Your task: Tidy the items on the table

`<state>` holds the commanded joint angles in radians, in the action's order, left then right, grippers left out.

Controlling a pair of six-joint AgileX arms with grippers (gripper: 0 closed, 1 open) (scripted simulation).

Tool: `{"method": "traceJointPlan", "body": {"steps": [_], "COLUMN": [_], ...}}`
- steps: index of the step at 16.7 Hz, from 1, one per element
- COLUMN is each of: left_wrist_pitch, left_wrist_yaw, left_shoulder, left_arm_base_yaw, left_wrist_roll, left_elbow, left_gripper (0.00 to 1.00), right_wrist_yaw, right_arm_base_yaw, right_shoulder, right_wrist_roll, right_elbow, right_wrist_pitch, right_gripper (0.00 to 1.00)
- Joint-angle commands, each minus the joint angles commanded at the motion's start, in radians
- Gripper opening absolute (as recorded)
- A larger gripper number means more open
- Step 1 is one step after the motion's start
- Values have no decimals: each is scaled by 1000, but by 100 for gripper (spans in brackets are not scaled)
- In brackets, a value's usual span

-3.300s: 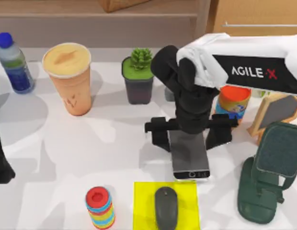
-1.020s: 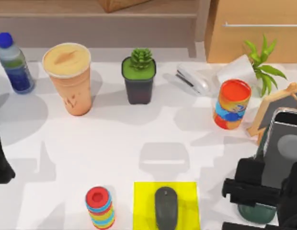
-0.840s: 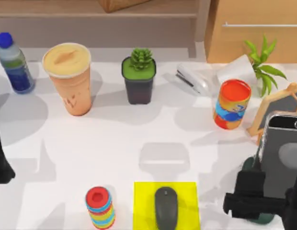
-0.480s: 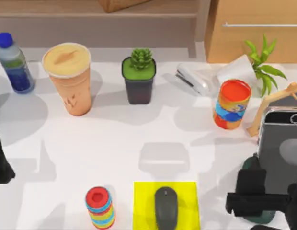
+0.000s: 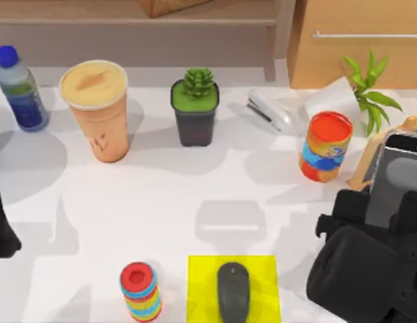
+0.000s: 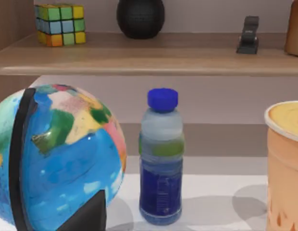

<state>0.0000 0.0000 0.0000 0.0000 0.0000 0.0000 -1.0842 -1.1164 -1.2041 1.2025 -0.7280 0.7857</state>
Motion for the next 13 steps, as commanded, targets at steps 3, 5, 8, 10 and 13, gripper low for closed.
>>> {"method": "traceJointPlan", "body": {"steps": [3,5,8,10,13], "left_wrist_pitch": [0,0,0,0,0], "left_wrist_yaw": [0,0,0,0,0], "left_shoulder": [0,0,0,0,0], "left_arm_base_yaw": [0,0,0,0,0], "left_wrist_roll": [0,0,0,0,0], "left_elbow": [0,0,0,0,0], "left_gripper": [100,100,100,100,100], "right_wrist_yaw": [0,0,0,0,0], "right_arm_base_yaw": [1,1,1,1,1], "right_shoulder": [-1,-1,-1,-1,-1], "right_wrist_roll": [0,0,0,0,0], "right_elbow": [0,0,0,0,0], "right_wrist_pitch": [-1,-1,-1,-1,-1], "right_gripper": [0,8,30,45,68]}}
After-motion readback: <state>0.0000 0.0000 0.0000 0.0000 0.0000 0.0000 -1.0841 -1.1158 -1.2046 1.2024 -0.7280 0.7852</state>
